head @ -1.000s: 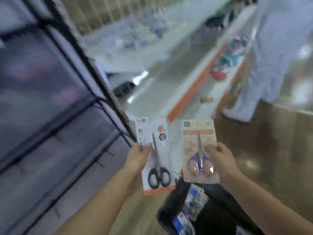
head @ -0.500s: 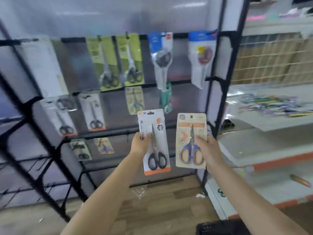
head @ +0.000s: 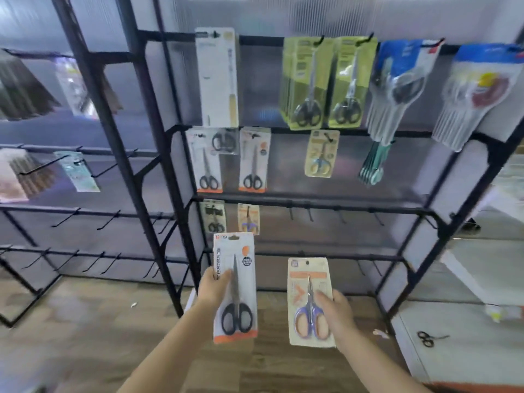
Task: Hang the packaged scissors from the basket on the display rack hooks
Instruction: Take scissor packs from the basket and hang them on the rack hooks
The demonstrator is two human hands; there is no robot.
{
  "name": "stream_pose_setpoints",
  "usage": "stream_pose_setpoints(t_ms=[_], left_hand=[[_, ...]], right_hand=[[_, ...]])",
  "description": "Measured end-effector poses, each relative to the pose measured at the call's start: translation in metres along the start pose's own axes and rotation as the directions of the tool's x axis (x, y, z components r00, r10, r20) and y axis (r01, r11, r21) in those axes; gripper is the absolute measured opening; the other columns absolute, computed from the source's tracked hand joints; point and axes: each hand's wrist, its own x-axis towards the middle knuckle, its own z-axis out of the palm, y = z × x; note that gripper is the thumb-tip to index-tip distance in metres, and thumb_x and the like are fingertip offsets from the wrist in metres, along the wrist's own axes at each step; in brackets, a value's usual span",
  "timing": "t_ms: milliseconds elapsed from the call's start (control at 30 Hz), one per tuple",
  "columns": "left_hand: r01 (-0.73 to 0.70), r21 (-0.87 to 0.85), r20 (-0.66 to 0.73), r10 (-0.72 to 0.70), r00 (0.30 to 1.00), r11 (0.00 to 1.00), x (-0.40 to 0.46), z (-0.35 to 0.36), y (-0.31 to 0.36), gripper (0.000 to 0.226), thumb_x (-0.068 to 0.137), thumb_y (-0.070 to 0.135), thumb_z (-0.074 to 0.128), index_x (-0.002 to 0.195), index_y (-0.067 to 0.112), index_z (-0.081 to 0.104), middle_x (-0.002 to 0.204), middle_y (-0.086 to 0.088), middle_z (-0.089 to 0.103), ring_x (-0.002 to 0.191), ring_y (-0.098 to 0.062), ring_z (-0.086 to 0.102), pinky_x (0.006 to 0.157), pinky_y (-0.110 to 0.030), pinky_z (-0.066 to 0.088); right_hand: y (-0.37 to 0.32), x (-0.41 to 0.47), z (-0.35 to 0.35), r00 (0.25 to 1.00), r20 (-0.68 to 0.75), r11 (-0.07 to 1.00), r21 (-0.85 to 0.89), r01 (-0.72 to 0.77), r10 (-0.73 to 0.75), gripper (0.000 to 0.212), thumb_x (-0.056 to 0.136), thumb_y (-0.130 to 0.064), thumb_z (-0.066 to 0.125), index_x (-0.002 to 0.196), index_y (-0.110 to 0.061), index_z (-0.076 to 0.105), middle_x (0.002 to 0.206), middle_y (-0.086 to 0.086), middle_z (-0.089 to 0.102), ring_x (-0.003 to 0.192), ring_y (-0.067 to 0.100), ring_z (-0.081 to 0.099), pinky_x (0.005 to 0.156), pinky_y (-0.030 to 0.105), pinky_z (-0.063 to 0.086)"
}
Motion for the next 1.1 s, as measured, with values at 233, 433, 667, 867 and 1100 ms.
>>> stream_pose_setpoints(t_ms=[233, 433, 667, 867, 1100], left_hand=[[0.014, 0.01, -0.026, -0.014, 1.0, 1.0, 0.024, -0.041, -0.004, 0.017, 0.094, 0.021, 0.054, 0.098, 0.005, 0.05, 0.091, -0.007, 0.056, 0.084, -0.02, 0.05, 0.071, -0.028, 0.036], [-0.051, -0.101, 0.021, 0.054, 0.998, 0.994, 0.047, -0.039, 0.033, 0.017, 0.096, 0.024, 0.051, 0.099, 0.007, 0.049, 0.087, 0.0, 0.055, 0.077, -0.012, 0.05, 0.062, -0.021, 0.038], [-0.187, -0.107, 0.008, 0.189, 0.982, 0.977, 0.1, -0.007, 0.099, 0.02, 0.096, 0.024, 0.051, 0.102, 0.005, 0.057, 0.094, -0.001, 0.057, 0.086, -0.013, 0.052, 0.073, -0.025, 0.042], [-0.304, -0.097, -0.021, 0.304, 0.953, 0.948, 0.148, 0.032, 0.158, 0.037, 0.096, 0.025, 0.051, 0.11, -0.009, 0.051, 0.092, -0.006, 0.056, 0.098, -0.019, 0.055, 0.069, -0.036, 0.044], [-0.311, -0.102, -0.011, 0.312, 0.95, 0.945, 0.204, 0.064, 0.186, 0.02, 0.095, 0.03, 0.051, 0.084, 0.016, 0.042, 0.077, 0.003, 0.04, 0.079, -0.015, 0.039, 0.059, -0.021, 0.03]], right_hand=[[-0.027, -0.002, 0.054, 0.997, 0.067, 0.999, -0.031, 0.028, -0.026, 0.006, 0.094, -0.017, 0.052, 0.094, -0.014, 0.057, 0.091, 0.002, 0.064, 0.08, 0.016, 0.06, 0.06, 0.026, 0.042], [-0.058, 0.029, 0.078, 0.988, 0.122, 0.994, -0.026, 0.103, -0.099, 0.006, 0.096, -0.018, 0.051, 0.096, -0.016, 0.056, 0.09, -0.001, 0.065, 0.081, 0.014, 0.062, 0.064, 0.028, 0.046], [-0.08, 0.096, 0.104, 0.983, 0.127, 0.991, -0.013, 0.133, -0.131, 0.005, 0.094, -0.019, 0.053, 0.089, -0.018, 0.056, 0.095, 0.002, 0.065, 0.09, 0.02, 0.06, 0.082, 0.035, 0.046], [-0.096, 0.157, 0.111, 0.98, 0.131, 0.987, -0.025, 0.156, -0.151, 0.008, 0.093, -0.019, 0.054, 0.086, -0.019, 0.056, 0.091, 0.004, 0.066, 0.087, 0.021, 0.061, 0.079, 0.034, 0.046], [-0.101, 0.198, 0.102, 0.983, 0.129, 0.988, -0.061, 0.142, -0.133, 0.011, 0.093, -0.018, 0.054, 0.085, -0.01, 0.056, 0.093, 0.014, 0.065, 0.082, 0.024, 0.059, 0.07, 0.032, 0.042]])
